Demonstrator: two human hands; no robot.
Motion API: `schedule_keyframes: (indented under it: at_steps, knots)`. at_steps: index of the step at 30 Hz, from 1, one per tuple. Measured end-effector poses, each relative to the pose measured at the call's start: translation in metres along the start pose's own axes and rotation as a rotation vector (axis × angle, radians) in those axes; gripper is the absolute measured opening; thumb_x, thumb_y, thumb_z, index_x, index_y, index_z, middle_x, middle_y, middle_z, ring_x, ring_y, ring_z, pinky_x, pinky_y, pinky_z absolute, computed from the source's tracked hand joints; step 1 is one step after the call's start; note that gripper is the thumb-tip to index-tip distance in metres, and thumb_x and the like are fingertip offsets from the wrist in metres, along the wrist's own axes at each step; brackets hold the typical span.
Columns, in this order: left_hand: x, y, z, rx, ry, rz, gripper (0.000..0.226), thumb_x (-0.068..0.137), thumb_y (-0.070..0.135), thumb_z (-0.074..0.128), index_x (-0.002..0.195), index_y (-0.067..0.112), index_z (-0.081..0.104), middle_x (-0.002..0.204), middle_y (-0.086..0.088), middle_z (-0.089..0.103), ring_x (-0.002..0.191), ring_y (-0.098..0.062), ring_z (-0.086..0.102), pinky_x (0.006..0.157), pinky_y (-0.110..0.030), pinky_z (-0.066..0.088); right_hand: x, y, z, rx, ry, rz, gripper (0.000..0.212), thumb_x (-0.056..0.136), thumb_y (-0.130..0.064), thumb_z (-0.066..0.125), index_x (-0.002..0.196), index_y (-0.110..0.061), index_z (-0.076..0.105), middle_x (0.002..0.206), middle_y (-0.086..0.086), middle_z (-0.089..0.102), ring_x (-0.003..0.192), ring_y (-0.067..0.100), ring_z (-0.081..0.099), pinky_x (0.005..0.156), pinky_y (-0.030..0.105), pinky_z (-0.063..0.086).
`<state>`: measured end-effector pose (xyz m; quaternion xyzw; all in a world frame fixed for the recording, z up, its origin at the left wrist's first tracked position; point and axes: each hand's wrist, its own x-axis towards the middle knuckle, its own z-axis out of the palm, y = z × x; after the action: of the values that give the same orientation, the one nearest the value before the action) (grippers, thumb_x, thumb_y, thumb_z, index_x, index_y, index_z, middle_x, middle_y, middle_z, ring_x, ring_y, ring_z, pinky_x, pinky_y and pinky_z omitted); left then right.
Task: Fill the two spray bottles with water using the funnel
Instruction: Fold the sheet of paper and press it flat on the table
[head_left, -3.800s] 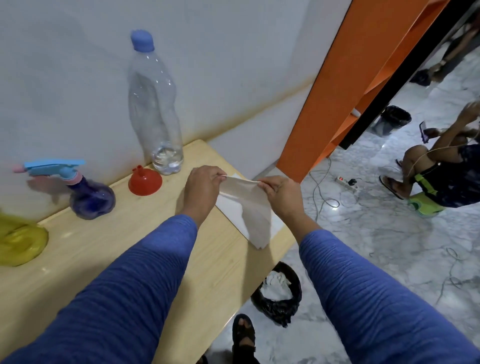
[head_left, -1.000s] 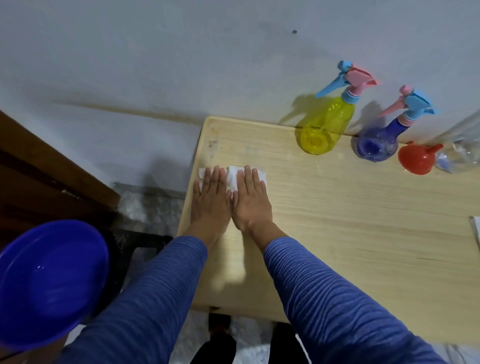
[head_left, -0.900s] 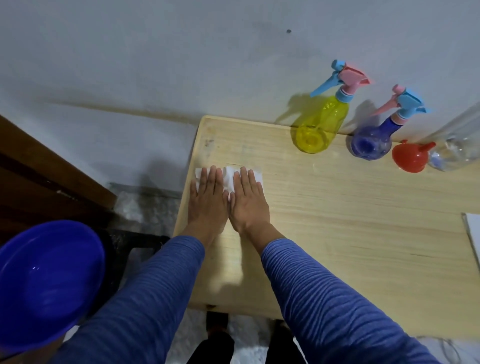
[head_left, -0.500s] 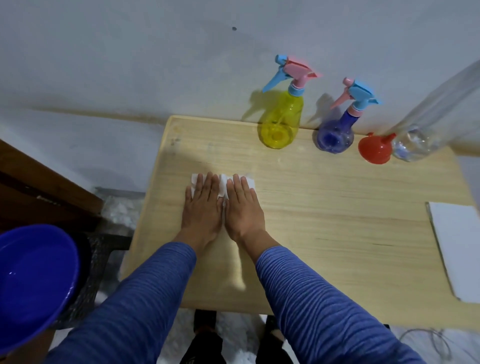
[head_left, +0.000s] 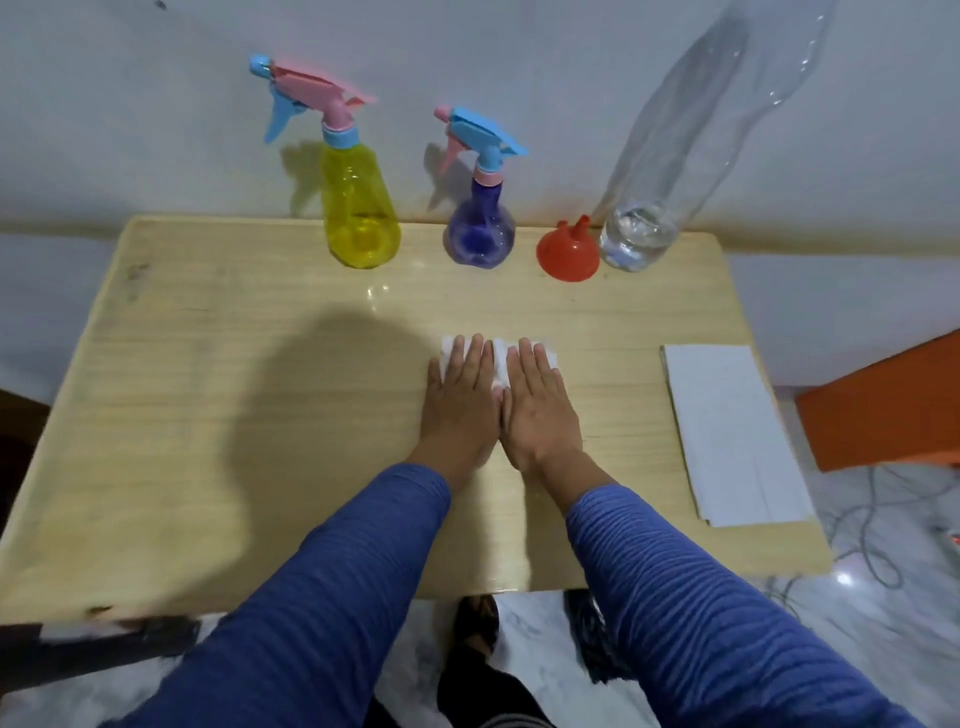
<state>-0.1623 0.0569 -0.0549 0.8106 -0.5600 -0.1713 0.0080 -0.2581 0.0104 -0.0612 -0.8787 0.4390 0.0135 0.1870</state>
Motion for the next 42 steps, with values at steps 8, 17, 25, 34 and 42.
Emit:
schedule_keyframes:
  at_steps: [8, 17, 25, 34, 42]
  knots:
    - [-0.001, 0.070, 0.021, -0.050, 0.025, 0.205, 0.054, 0.101, 0.029, 0.014, 0.151, 0.010, 0.005, 0.160, -0.006, 0.004, 0.147, -0.023, -0.002, 0.117, -0.044, 0.001, -0.042, 0.070, -0.014, -0.008, 0.014, 0.142, 0.064, 0.093, -0.038, 0.003, 0.149, -0.007, -0.001, 0.159, 0.009, -0.006, 0.146, 0.019, -0.011, 0.117, 0.030, -0.009]
    - [-0.029, 0.037, 0.029, 0.005, 0.117, 0.279, 0.052, 0.095, 0.029, 0.026, 0.133, 0.006, 0.052, 0.137, -0.008, 0.054, 0.129, -0.024, 0.049, 0.103, -0.050, 0.038, -0.062, 0.033, 0.001, 0.036, -0.012, 0.244, 0.056, 0.102, -0.031, 0.014, 0.148, -0.005, -0.006, 0.158, 0.011, -0.012, 0.145, 0.022, -0.015, 0.117, 0.033, -0.012]
    - [-0.072, -0.083, 0.014, 0.030, 0.136, 0.172, 0.054, 0.095, 0.031, 0.024, 0.135, 0.003, 0.048, 0.139, -0.012, 0.051, 0.130, -0.028, 0.047, 0.102, -0.056, 0.038, -0.055, -0.079, 0.037, 0.038, -0.043, 0.087, 0.057, 0.102, -0.028, 0.019, 0.148, -0.004, -0.003, 0.158, 0.012, -0.010, 0.146, 0.024, -0.013, 0.116, 0.033, -0.011]
    - [-0.148, -0.239, -0.007, 0.078, 0.007, -0.126, 0.055, 0.102, 0.030, 0.014, 0.150, 0.012, -0.007, 0.160, 0.000, -0.007, 0.147, -0.019, -0.010, 0.117, -0.047, 0.004, -0.049, -0.244, 0.090, 0.029, -0.142, -0.134, 0.057, 0.102, -0.030, 0.021, 0.149, -0.004, 0.001, 0.158, 0.012, -0.009, 0.146, 0.025, -0.013, 0.117, 0.035, -0.008]
    - [-0.199, -0.286, 0.000, 0.043, 0.027, -0.208, 0.056, 0.103, 0.031, 0.015, 0.149, 0.014, -0.011, 0.159, 0.001, -0.011, 0.146, -0.017, -0.012, 0.118, -0.045, 0.001, -0.072, -0.295, 0.111, -0.030, -0.193, -0.229, 0.055, 0.102, -0.024, 0.022, 0.149, -0.005, -0.001, 0.158, 0.011, -0.010, 0.146, 0.025, -0.013, 0.116, 0.034, -0.009]
